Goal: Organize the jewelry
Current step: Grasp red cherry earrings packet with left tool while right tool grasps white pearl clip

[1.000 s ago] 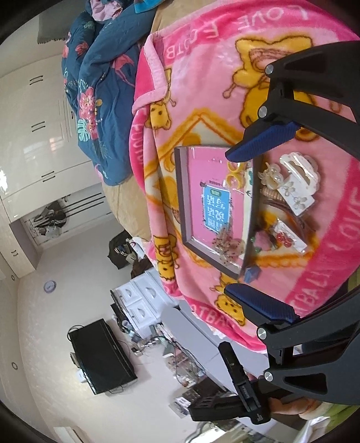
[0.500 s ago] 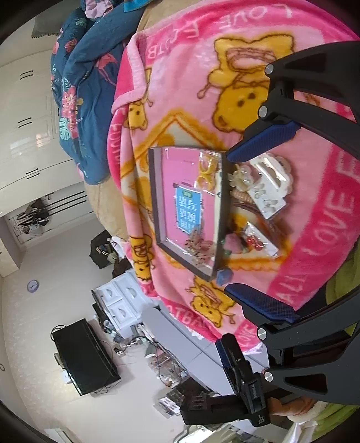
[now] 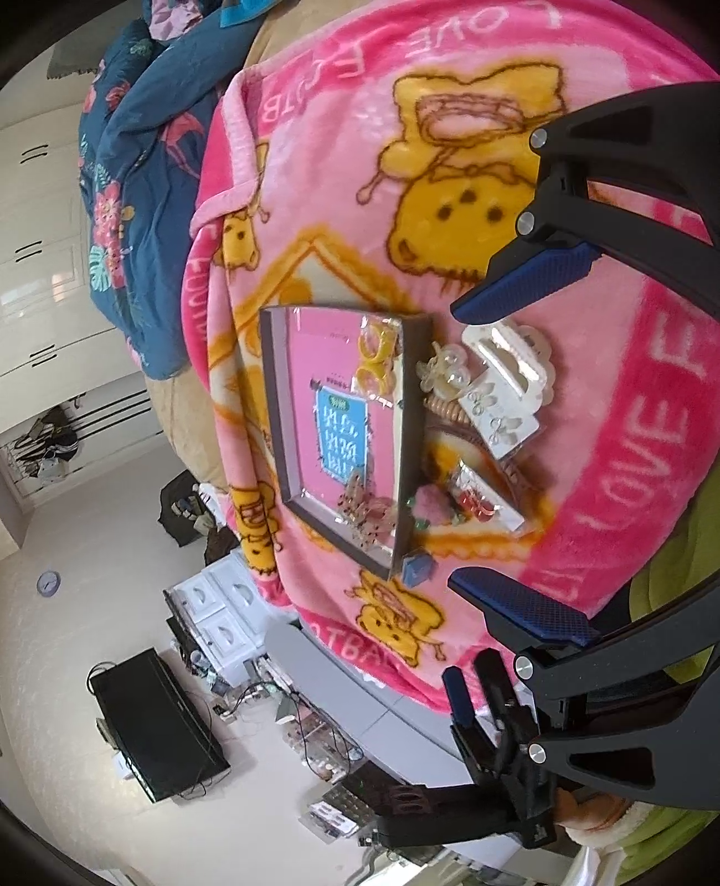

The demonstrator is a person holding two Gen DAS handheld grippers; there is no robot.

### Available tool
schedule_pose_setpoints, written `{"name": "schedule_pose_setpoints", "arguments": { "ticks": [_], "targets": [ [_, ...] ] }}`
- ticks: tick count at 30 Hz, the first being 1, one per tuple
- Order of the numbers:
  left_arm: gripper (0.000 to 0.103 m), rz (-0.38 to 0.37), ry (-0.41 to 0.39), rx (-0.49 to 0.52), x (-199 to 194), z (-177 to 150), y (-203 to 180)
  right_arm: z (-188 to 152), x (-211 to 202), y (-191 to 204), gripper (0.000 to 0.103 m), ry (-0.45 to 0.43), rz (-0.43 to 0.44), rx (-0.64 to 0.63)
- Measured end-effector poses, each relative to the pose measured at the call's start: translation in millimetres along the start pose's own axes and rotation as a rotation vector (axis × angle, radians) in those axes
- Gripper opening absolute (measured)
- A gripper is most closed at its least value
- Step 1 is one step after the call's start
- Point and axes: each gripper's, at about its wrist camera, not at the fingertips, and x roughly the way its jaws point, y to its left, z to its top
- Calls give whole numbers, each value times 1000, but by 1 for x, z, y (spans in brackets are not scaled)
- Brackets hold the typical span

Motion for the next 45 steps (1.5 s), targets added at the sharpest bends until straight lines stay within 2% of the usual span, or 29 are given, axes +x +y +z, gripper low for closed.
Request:
{"name": "schedule_pose_setpoints", "arguments": {
  "ticks": [5,10,16,18,21,25,33,41,44,45],
  "targets": [
    [92,-12,41,38,15,-11,-13,-4,8,-12,88,19,-18,29],
    [75,-34,76,83,31,-19,-26,-7,17,-24,88,34,-36,51],
    [60,-20,130,47,58,-24,-16,-9,36,-38,88,59,-60,71],
    [59,-8,145,22,67,-22,-8,-8,46,-44,88,76,-64,78],
    [59,-6,154,-4,76,-19,-1,-7,60,-51,82,101,-60,97],
    [59,-44,171,-36,87,-13,2,-2,81,-57,78,133,-53,109],
    [56,-93,208,-69,108,-4,2,4,128,-68,56,221,1,136],
    [52,-116,239,-77,126,1,3,2,152,-78,47,256,79,192],
    [51,-110,245,-70,132,3,1,0,149,-75,47,241,68,174],
    [47,-107,247,-67,133,2,1,-2,147,-74,47,234,62,164]
  ]
}}
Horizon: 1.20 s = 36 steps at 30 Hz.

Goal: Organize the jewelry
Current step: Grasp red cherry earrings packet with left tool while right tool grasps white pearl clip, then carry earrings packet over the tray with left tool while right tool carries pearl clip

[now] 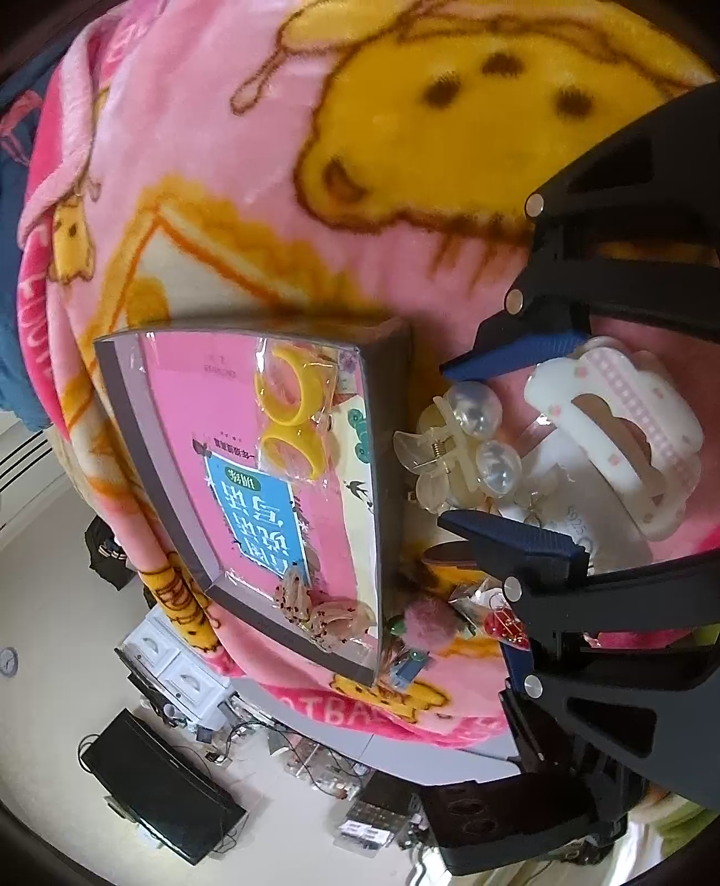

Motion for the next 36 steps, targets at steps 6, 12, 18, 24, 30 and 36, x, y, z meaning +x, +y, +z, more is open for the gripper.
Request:
{"name": "schedule_pose_setpoints", "arguments": {
  "ticks": [6,12,18,24,30,36],
  "targets": [
    [34,27,-12,32,3,-3,-2,-7,-15,-4,46,-44,-59,-1],
    [33,35,-41,34,-6,-9,2,-15,-39,-15,46,-106,-113,17],
    [33,42,-90,15,-33,-17,13,-19,-63,-18,46,-166,-167,17],
    [33,57,-165,-28,-70,-16,30,-20,-82,-10,46,-202,-170,7],
    [33,83,-224,-62,-97,-13,43,-21,-88,8,46,-212,-150,-25],
    [33,106,-266,-88,-113,-13,54,-19,-87,33,46,-217,-110,-69]
  ]
}}
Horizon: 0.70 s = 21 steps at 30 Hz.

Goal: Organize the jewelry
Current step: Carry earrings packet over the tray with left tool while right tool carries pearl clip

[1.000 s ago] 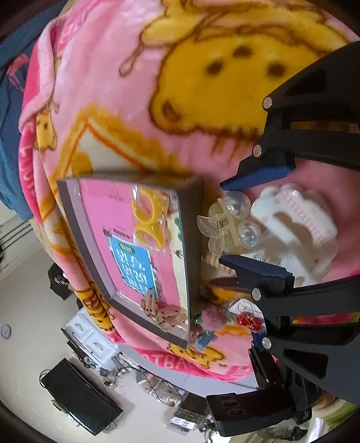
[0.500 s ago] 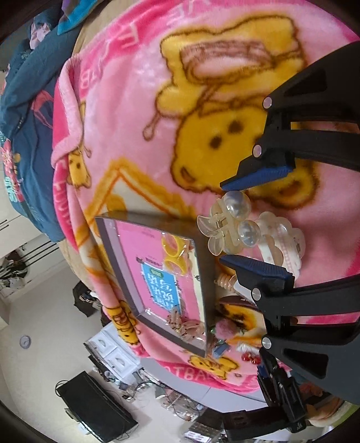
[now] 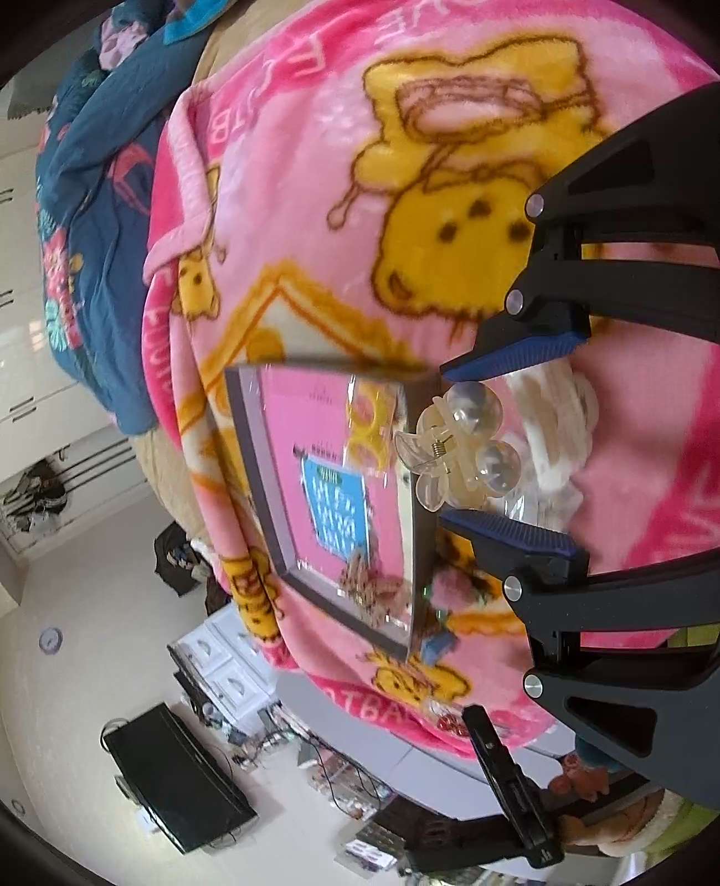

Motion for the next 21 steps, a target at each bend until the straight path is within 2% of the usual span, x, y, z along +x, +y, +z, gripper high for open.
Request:
{"name": "schedule_pose_setpoints", "arguments": {
  "ticks": [21],
  "targets": [
    [33,53,-94,-78,-25,15,35,22,21,70,46,-19,128,-80]
  ]
}}
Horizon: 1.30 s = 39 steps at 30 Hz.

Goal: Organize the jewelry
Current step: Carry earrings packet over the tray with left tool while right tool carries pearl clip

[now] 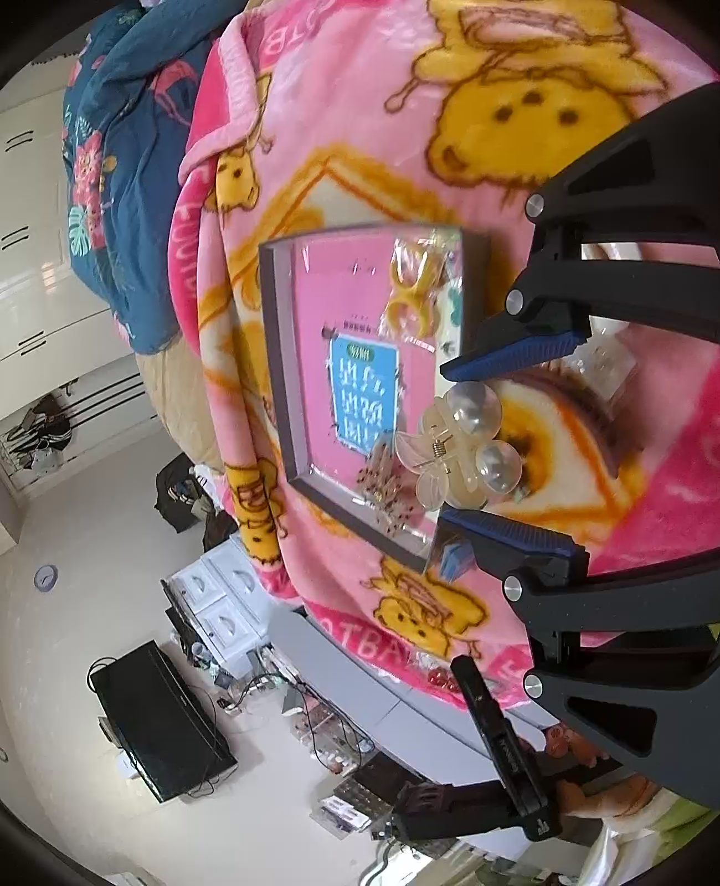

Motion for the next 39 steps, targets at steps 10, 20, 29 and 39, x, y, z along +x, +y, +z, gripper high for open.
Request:
{"name": "schedule_pose_setpoints", "arguments": {
  "ticks": [10,20,29,39],
  "targets": [
    [33,8,-27,-7,-2,15,1,15,15,17,46,-14,14,-37],
    [33,-5,-25,9,8,27,-11,27,16,13,46,-35,18,-36],
    [33,-30,-24,37,20,42,-29,39,15,6,46,-61,2,-34],
    [33,-56,-8,75,45,59,-51,58,12,-12,46,-101,-31,-19]
  ]
}}
